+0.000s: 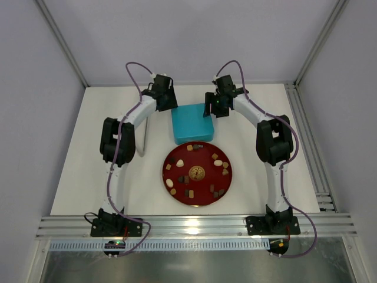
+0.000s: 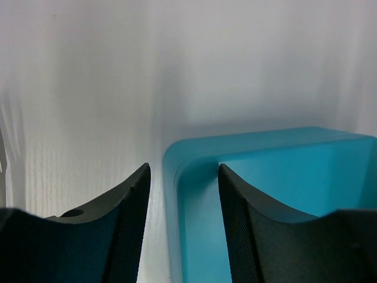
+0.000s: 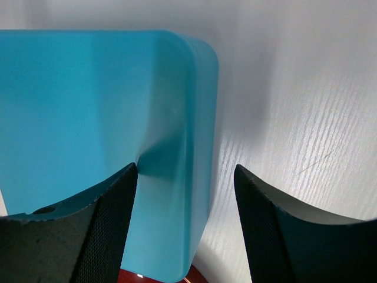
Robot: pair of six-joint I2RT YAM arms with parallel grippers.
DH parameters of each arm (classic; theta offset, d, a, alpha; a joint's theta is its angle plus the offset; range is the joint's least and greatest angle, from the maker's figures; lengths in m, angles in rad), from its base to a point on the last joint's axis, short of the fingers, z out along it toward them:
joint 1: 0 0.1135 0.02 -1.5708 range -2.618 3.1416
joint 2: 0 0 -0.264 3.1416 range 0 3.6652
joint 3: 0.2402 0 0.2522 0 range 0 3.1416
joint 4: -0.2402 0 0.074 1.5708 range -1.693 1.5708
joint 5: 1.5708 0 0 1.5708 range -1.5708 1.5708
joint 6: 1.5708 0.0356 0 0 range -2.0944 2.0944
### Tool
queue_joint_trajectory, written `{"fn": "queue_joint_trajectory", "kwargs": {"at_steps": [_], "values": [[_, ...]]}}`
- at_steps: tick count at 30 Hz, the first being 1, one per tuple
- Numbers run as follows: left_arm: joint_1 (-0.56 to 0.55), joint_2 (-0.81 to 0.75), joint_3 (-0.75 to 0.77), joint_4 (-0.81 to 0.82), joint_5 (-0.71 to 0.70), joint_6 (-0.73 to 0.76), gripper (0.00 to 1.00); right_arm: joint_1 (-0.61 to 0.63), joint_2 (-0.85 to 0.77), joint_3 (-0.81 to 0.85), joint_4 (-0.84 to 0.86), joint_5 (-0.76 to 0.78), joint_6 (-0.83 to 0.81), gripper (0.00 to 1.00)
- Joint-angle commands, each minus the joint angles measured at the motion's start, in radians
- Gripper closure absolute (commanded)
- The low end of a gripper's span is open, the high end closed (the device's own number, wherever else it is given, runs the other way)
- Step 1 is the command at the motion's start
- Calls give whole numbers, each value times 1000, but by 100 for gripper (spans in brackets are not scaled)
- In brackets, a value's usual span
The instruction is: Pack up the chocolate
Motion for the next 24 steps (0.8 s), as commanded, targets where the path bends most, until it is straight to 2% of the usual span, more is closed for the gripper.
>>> {"fn": "queue_joint_trajectory", "kwargs": {"at_steps": [1, 9, 24], "values": [[3, -19, -30, -81, -29, 31, 51, -3, -5, 10, -18, 15, -19, 32], [22, -53, 12, -85, -35, 31, 50, -3, 14, 25, -23, -13, -8, 32], [34, -34, 10, -74, 46, 39, 51, -14, 41, 51, -35, -71, 9, 32]]}}
